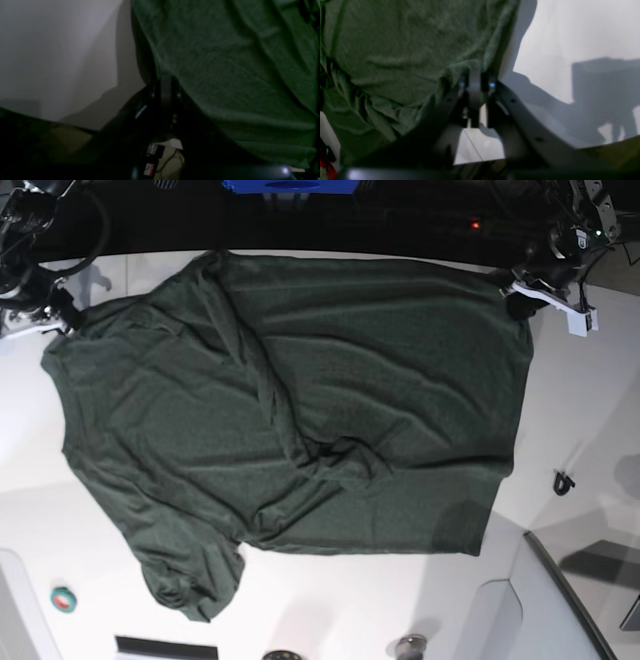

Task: Layout the t-shirt on the table in an organized manner, then fold the t-shirt properly
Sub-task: 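Hold the shirt edge with both grippers and pull it taut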

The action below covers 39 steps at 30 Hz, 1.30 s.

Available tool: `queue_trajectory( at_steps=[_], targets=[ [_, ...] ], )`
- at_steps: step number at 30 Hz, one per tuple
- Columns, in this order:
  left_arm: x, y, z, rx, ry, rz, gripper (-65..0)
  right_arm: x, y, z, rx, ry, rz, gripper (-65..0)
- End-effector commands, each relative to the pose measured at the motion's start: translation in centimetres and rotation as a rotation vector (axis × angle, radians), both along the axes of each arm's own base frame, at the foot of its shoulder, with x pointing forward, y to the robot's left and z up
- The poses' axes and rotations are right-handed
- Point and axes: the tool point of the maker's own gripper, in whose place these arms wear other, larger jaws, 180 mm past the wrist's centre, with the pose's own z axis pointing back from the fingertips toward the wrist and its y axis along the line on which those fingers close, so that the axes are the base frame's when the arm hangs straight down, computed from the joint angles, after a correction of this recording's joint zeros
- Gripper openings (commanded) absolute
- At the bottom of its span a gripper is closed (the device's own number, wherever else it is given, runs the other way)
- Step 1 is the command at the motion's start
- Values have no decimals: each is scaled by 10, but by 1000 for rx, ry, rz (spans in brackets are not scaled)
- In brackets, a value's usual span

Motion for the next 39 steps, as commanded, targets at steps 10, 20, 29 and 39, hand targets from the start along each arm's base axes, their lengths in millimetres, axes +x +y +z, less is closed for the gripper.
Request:
queue_trajectory(
  at_steps=[10, 20, 29, 39],
  targets=[
    [18, 0, 25, 29, -38, -54, -650, 29, -4, 18, 4, -50, 10, -641],
    [64, 7, 45, -3, -51, -49, -650, 76, -25, 38, 40, -73, -91, -641],
    [81, 3, 33, -74, -22, -33, -650, 82, -25, 17, 133, -2, -136, -630],
    [57, 5, 20, -70, 33, -31, -650, 6, 3, 38, -90, -21, 205, -233]
  ],
)
